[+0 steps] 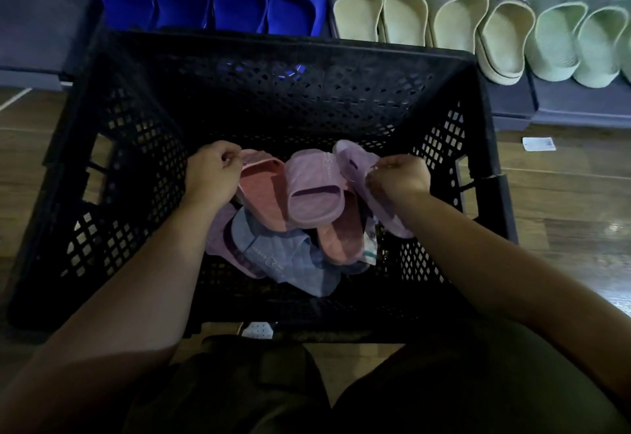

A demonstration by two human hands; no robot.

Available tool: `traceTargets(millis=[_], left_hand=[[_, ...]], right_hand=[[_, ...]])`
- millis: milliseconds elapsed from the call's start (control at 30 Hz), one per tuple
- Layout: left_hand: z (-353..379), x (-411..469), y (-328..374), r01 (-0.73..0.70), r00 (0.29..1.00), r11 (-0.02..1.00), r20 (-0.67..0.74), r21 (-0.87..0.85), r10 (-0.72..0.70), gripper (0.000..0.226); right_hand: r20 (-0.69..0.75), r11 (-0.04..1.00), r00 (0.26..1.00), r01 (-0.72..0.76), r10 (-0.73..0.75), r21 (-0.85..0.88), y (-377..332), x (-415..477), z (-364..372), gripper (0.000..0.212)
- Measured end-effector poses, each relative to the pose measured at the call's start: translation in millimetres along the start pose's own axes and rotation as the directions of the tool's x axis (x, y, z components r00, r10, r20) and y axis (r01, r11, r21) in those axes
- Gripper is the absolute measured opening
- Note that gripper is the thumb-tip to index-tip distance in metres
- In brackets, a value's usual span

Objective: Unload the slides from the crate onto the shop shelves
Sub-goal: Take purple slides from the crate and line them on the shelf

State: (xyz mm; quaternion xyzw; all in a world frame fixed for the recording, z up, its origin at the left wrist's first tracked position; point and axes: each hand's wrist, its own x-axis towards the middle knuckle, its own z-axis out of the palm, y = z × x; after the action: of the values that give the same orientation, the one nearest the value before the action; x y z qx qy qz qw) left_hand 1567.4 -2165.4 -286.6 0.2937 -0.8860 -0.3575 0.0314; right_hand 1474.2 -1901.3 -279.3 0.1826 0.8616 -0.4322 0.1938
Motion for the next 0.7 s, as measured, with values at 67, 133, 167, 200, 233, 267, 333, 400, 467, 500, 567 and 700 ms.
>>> traceTargets(millis=[67, 133, 167, 200, 233, 267, 333, 400, 467, 500, 567, 700], left_hand=[[0, -1, 0, -0.003, 1.0, 1.0, 0.004, 0.001, 0.003, 0.028], [0, -2, 2, -0.006, 1.0, 1.0, 0.006, -0.003, 0.006, 0.026], [0, -2, 2, -0.011, 1.0, 1.0, 0.005, -0.007, 0.011, 0.025], [0, -3, 3, -0.016, 1.0, 1.0, 0.005, -0.009, 0.016, 0.024], [0, -4, 4, -0.023, 1.0, 1.0, 0.005, -0.008, 0.023, 0.024], [0, -5, 5, -0.029, 1.0, 1.0, 0.003, -0.007, 0.029, 0.024], [-1, -5, 6, -0.037, 0.999, 0.999, 0.0, -0.005, 0.037, 0.024], [-2, -5, 6, -0.039, 0.999, 0.999, 0.0, -0.003, 0.039, 0.025], [-2, -4, 5, -0.033, 0.999, 0.999, -0.002, -0.011, 0.033, 0.025], [-2, -3, 4, -0.028, 1.0, 0.999, -0.001, -0.016, 0.028, 0.026], [-2, -1, 3, -0.023, 1.0, 1.0, 0.001, -0.013, 0.023, 0.027], [-3, 4, 0, -0.012, 0.999, 1.0, -0.041, -0.028, 0.01, 0.028]], right_hand=[[0.036, 0.996, 0.997, -0.072, 0.07, 0.054, 8, 6, 3, 0.013], [0.026, 0.997, 0.997, -0.079, 0.078, 0.018, 13, 9, 1, 0.021], [-0.003, 0.997, 0.997, -0.074, 0.074, 0.003, 13, 9, 0, 0.025], [-0.031, 0.997, 0.997, -0.071, 0.071, 0.008, 14, 9, 0, 0.033], [-0.039, 0.997, 0.997, -0.072, 0.073, 0.029, 15, 11, 1, 0.042], [-0.019, 0.995, 0.996, -0.082, 0.084, 0.057, 16, 12, 3, 0.049], [0.043, 0.978, 0.993, -0.119, 0.113, 0.17, 17, 8, 5, 0.049], [0.054, 0.93, 0.987, -0.163, 0.154, 0.329, 15, 2, 6, 0.042], [0.039, 0.859, 0.984, -0.173, 0.177, 0.481, 8, -4, 6, 0.041], [0.03, 0.823, 0.984, -0.163, 0.175, 0.544, 4, -6, 6, 0.042], [0.027, 0.772, 0.99, -0.125, 0.139, 0.623, -5, -15, 8, 0.042], [0.067, 0.742, 0.997, -0.021, -0.033, 0.67, -24, -37, 9, 0.041]])
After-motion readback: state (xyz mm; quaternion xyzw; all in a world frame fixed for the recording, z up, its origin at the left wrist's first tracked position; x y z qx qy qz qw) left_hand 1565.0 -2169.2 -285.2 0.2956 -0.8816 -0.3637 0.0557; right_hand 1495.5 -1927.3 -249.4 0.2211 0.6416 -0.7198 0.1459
